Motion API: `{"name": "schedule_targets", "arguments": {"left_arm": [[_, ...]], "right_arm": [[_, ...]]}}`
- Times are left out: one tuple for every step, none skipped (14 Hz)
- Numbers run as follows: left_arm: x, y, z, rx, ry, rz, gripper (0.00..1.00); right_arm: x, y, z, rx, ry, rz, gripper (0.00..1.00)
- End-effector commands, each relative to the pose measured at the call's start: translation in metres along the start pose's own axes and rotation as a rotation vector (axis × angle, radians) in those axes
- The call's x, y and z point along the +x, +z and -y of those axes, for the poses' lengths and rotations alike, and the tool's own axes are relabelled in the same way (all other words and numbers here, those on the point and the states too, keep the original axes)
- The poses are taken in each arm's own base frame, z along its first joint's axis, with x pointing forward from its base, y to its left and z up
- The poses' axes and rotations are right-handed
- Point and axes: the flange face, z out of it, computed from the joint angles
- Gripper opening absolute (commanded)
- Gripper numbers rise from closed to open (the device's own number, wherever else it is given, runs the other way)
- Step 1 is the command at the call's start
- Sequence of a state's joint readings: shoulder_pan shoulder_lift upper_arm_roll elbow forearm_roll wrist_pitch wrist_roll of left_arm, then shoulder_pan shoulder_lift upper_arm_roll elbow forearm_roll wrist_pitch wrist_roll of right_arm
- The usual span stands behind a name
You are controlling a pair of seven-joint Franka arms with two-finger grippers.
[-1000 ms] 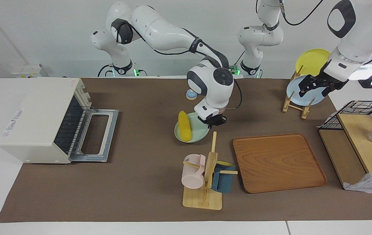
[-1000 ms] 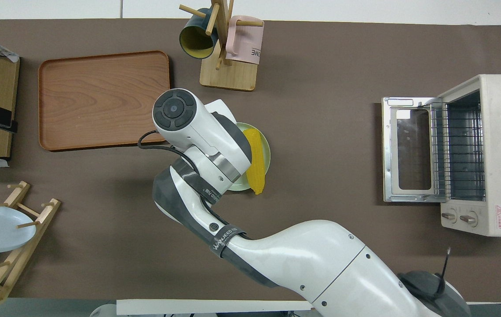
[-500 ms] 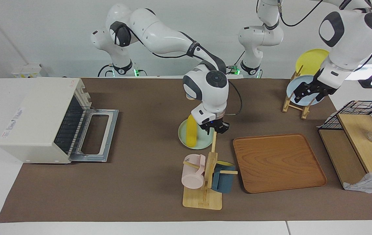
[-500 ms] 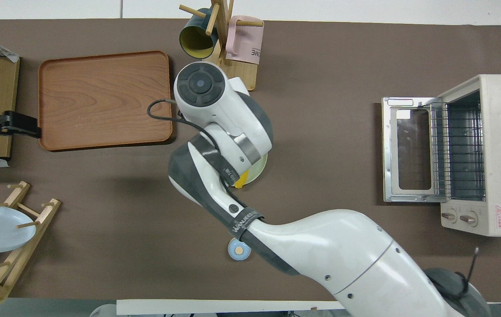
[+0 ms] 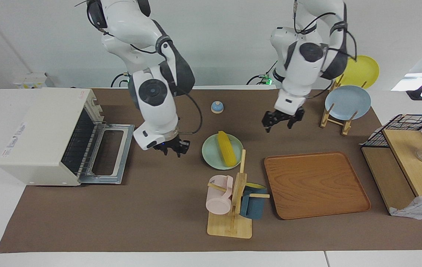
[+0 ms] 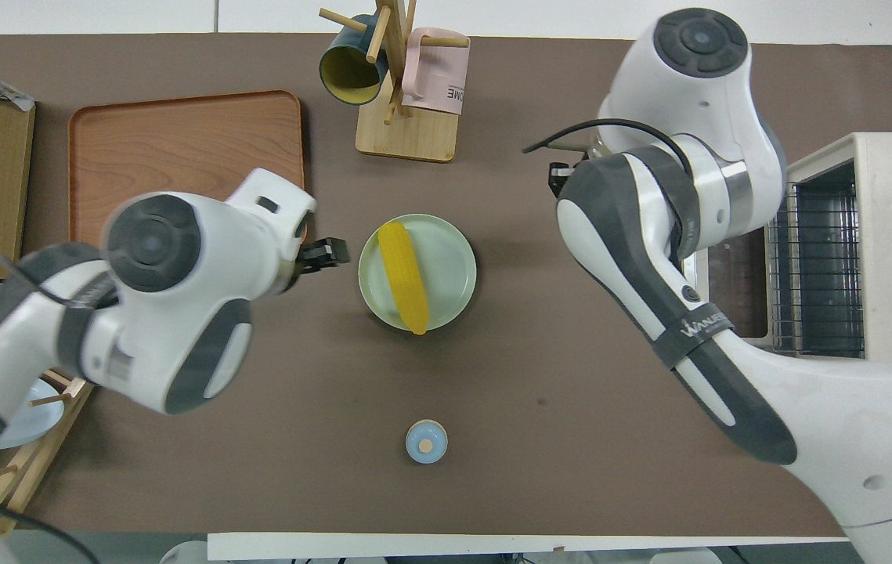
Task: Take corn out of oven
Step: 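Set the plate down with the right gripper while the left gripper approaches, then grasp the yellow corn with the left gripper while the right gripper withdraws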
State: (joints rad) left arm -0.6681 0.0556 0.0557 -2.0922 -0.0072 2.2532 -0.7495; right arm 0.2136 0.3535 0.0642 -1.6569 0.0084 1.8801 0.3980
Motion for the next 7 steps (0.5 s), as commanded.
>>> {"name": "schedule_targets", "arguments": {"left_arm": [[0.002,0.047,-0.043,0.006,-0.057,-0.024,1.0],[0.008,0.053,-0.051,0.0,-0.06,-0.031,1.0],[0.012,0.07,-0.062,0.006,-0.066,-0.03,1.0],[0.014,0.085,-0.069,0.014,-0.066,-0.027,0.99],[0.008,0.09,-0.077,0.018,-0.088,-0.022,0.5],[0.005,0.092,-0.08,0.018,-0.146,-0.024,0.01],[0.003,0.093,-0.081,0.021,-0.152,-0.023,0.0]], "right_arm": [[-0.032,0.054,-0.056,-0.019,-0.106,-0.013,0.11],[-0.033,0.066,-0.071,-0.057,-0.13,-0.03,0.07],[-0.035,0.077,-0.076,-0.103,-0.159,-0.021,0.04],[-0.036,0.082,-0.076,-0.127,-0.175,-0.018,0.02],[-0.034,0.089,-0.079,-0.16,-0.192,-0.011,0.02],[-0.034,0.093,-0.084,-0.199,-0.215,-0.01,0.02],[-0.035,0.099,-0.092,-0.229,-0.23,-0.009,0.02]]}}
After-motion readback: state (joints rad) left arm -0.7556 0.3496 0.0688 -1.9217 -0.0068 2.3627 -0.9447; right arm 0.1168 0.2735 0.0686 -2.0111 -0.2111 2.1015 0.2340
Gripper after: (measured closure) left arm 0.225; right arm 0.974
